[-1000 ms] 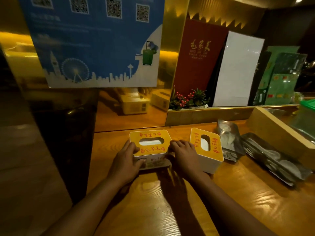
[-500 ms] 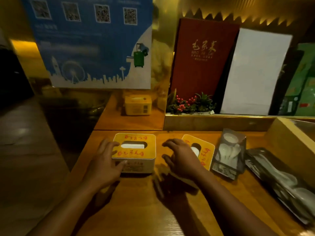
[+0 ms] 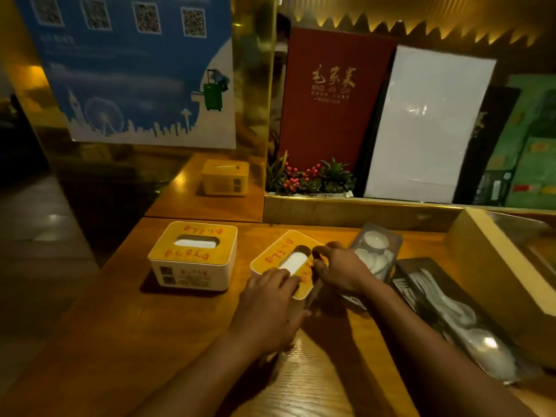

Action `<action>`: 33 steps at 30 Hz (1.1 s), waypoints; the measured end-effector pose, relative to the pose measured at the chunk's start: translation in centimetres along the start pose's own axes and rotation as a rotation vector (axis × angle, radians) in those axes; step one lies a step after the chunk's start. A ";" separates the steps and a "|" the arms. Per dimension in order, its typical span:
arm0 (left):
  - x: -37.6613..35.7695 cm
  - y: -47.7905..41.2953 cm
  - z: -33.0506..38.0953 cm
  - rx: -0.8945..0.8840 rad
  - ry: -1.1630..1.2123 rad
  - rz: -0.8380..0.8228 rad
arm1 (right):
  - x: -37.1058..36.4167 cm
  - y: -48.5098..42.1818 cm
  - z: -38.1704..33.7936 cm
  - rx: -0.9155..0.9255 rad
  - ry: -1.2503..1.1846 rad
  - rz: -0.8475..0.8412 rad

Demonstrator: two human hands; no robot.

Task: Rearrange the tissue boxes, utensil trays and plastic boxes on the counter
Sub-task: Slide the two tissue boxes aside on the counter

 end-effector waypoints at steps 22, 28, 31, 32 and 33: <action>2.9 0.0 -7.6 0.121 0.223 -0.070 | -2.3 7.4 -3.8 -0.201 -0.011 0.272; 2.8 -0.6 -7.9 0.138 0.213 -0.094 | -1.8 7.6 -4.1 -0.214 -0.037 0.285; 2.8 -0.4 -7.3 0.140 0.173 -0.092 | -1.7 7.6 -3.5 -0.196 -0.174 0.250; 2.9 -0.4 -7.1 0.141 0.162 -0.100 | -1.7 7.8 -3.2 -0.177 -0.231 0.227; 2.9 -0.3 -6.8 0.145 0.153 -0.111 | -1.6 7.9 -2.8 -0.161 -0.278 0.208</action>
Point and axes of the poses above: each hand's wrist, its own y-axis away from the middle knuckle, its own x-axis out of the back of the hand, z = x × y, the point moved 3 cm from there along -y, towards the middle knuckle, and after that the axes turned 14 degrees about y, right-handed, at the moved point
